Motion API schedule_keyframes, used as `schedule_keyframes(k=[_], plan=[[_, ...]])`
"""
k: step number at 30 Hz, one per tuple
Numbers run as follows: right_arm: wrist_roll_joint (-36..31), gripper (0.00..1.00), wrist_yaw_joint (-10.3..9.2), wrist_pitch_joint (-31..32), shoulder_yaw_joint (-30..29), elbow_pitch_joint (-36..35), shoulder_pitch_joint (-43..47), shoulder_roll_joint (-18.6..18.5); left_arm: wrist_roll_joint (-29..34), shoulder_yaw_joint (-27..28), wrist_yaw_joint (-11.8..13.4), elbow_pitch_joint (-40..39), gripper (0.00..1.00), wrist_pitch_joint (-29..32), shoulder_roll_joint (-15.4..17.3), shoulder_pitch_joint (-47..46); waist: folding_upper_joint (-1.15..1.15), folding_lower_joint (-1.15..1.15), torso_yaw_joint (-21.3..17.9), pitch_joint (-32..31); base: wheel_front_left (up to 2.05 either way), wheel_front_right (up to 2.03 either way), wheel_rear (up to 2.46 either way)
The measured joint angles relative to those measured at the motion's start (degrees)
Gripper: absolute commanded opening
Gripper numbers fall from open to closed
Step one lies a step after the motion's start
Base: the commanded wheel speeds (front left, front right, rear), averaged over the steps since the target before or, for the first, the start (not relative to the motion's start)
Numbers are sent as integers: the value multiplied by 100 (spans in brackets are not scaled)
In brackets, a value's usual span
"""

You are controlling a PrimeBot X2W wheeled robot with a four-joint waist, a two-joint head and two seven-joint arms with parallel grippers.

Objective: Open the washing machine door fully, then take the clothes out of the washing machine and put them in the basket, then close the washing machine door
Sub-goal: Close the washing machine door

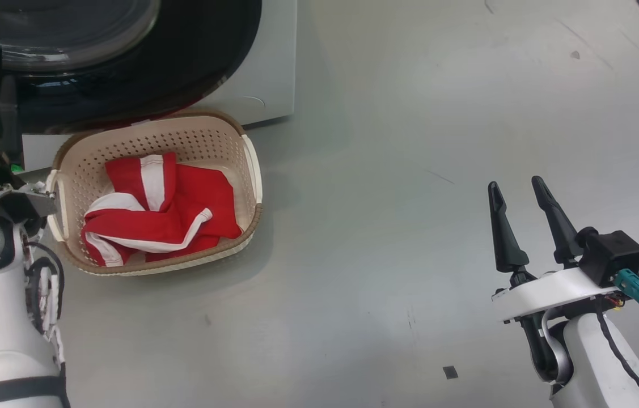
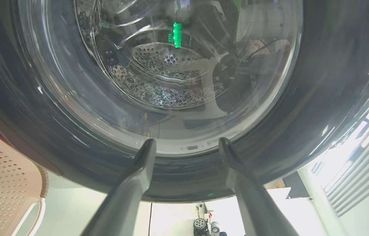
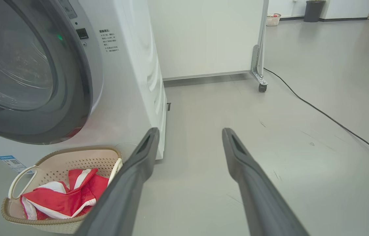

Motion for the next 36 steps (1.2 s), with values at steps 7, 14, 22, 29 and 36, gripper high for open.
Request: schedule_keyframes(k=[7, 14, 22, 29, 36], plan=[[-65, 100, -1, 0, -66, 68, 110, -132, 170, -245, 0, -641, 100, -335, -56, 516, 0, 0, 333, -297, 0, 0, 0], [-107, 100, -1, 0, -77, 148, 243, -216, 1279, -857, 0, -1257, 100, -858, -43, 1195, 0, 0, 631, -641, 0, 0, 0], [-164, 100, -1, 0, -36, 213, 377, -240, 2922, -1405, -3, -1655, 100, -1708, 443, 2077, 0, 0, 834, -1078, 0, 0, 0], [-197, 100, -29, 1, -47, 232, 593, -289, 4154, -1733, -4, -1693, 100, -2225, 701, 2792, 0, 0, 942, -1423, 0, 0, 0], [-197, 100, -52, 2, -35, 214, 733, -300, 4854, -1972, 321, -1737, 100, -2509, 782, 3338, 0, 0, 1036, -1658, 0, 0, 0]])
